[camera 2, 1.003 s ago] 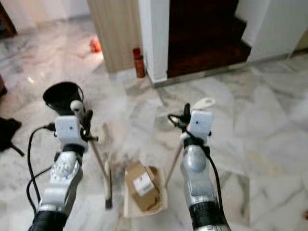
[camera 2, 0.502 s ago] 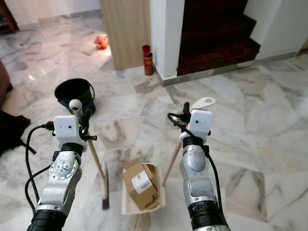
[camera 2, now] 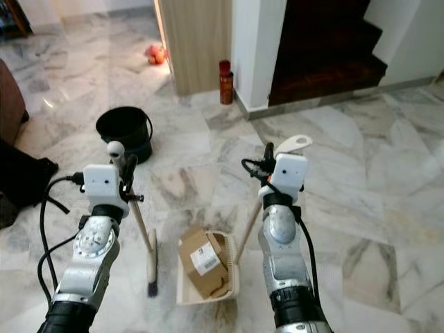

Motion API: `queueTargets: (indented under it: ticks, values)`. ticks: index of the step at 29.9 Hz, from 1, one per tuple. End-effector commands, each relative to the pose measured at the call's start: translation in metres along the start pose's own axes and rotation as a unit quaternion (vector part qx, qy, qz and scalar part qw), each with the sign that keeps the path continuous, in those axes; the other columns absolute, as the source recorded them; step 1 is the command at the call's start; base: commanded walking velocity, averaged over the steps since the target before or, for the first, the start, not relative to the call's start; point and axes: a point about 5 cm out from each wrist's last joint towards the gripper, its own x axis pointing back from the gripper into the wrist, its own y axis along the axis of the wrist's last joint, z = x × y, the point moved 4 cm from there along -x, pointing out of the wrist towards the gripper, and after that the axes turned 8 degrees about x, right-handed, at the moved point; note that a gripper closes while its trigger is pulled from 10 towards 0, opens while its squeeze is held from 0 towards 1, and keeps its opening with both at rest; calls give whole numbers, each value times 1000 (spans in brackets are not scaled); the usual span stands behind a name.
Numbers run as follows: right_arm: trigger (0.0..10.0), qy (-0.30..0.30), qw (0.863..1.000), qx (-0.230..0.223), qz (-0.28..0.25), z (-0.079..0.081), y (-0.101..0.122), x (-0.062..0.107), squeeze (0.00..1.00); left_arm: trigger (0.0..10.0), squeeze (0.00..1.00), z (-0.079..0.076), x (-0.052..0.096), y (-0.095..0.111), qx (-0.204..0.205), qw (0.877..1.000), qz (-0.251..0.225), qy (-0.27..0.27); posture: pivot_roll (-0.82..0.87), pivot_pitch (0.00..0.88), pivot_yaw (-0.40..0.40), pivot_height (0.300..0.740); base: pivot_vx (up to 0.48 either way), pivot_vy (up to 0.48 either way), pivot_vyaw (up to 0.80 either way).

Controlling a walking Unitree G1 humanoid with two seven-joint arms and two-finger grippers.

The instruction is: Sweep floor

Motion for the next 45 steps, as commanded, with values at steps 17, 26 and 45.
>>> queueTargets:
  ticks: [17, 26, 45]
  values:
    - [10000, 7, 999, -30, -21, 4, 14, -2, 0, 10000, 0, 3, -3, 13, -3, 1000, -24, 10, 83, 99, 48, 740, 0, 0, 412]
    - [10000, 13, 999, -34, -16, 6, 12, -1, 0, 10000, 0, 4, -3, 13, -5, 1000, -21, 11, 85, 98, 49, 740, 0, 0, 0]
    - [10000, 26, 999, -31, -16, 10, 12, -2, 0, 10000, 0, 2, -3, 11, -3, 1000, -20, 9, 80, 84, 48, 740, 184, 0, 0]
